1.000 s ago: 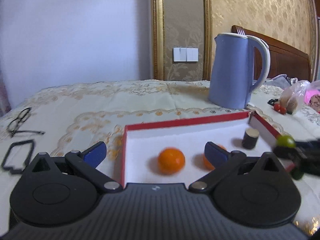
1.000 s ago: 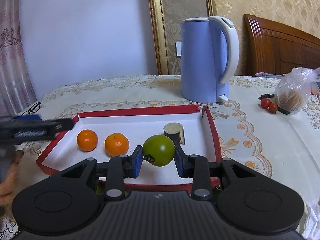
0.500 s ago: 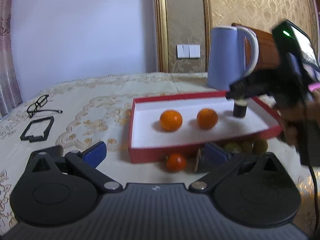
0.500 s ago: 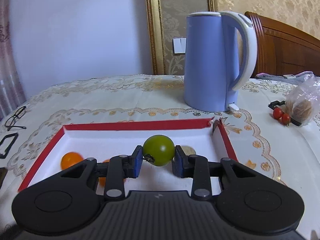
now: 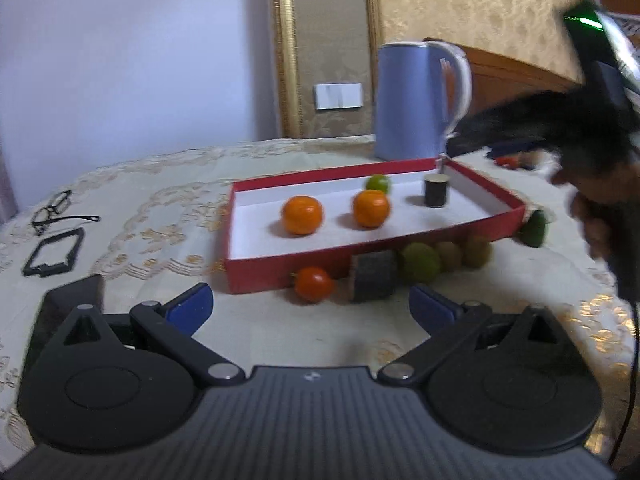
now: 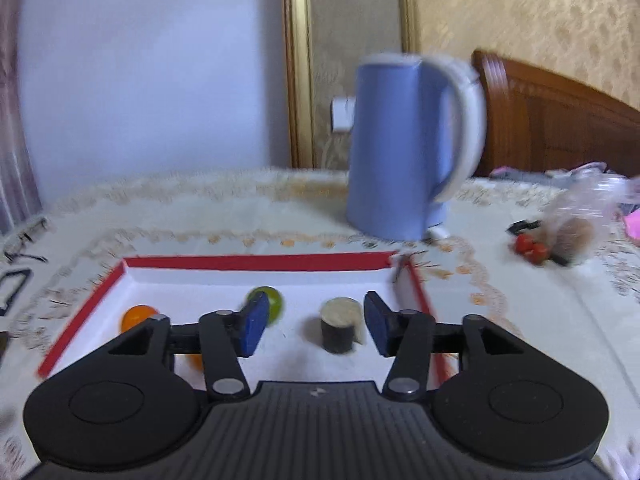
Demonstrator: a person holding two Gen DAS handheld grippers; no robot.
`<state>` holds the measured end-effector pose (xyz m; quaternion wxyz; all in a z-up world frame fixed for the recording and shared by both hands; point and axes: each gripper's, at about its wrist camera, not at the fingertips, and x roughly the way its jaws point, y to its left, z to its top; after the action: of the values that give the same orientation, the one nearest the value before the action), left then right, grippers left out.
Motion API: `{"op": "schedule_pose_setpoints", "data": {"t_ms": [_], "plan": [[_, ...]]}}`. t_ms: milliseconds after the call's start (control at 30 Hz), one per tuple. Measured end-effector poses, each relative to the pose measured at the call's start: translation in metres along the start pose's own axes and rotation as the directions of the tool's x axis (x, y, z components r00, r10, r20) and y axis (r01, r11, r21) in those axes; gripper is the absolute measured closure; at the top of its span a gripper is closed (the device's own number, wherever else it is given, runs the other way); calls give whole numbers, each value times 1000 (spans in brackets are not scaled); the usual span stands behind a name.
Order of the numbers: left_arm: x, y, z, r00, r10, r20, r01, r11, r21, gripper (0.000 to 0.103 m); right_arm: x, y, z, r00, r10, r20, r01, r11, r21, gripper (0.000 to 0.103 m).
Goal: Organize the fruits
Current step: 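Lower the green tomato into the tray and open the right gripper, then grasp the avocado with the right gripper while the left grasps a cherry tomato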
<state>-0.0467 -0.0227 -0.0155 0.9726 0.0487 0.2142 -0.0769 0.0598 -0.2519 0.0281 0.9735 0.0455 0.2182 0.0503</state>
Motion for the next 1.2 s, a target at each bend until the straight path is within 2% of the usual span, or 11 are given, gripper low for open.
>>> {"op": "schedule_pose_setpoints", "data": {"t_ms": [133,333,467,800,1100,1200], "plan": [[-2,-1,-3,999,-39,5,39,999,-20,0,-55,-34,-36,996,-74,45,72,996,48,44],[8,6,-3,998,-60,-36,57,996,-65,0,-78,-65,-69,994,-107,10,106,993,54,44],[11,8,-2,999,-22,-44,19,997,-76,0,-67,-68,-74,994,-108,-32,109,993,36,44],[13,9,-5,999,-12,-41,9,998,-59,0,-40,-61,-64,993,-66,-100,68,998,11,44],[12,21,-3,999,2,-44,-6,995,-96,0,-4,-50,-58,981,-95,-171,83,993,-78,45],[12,21,-3,999,-1,-40,-2,996,-89,0,4,-50,-60,976,-96,-194,82,993,-80,62]]}}
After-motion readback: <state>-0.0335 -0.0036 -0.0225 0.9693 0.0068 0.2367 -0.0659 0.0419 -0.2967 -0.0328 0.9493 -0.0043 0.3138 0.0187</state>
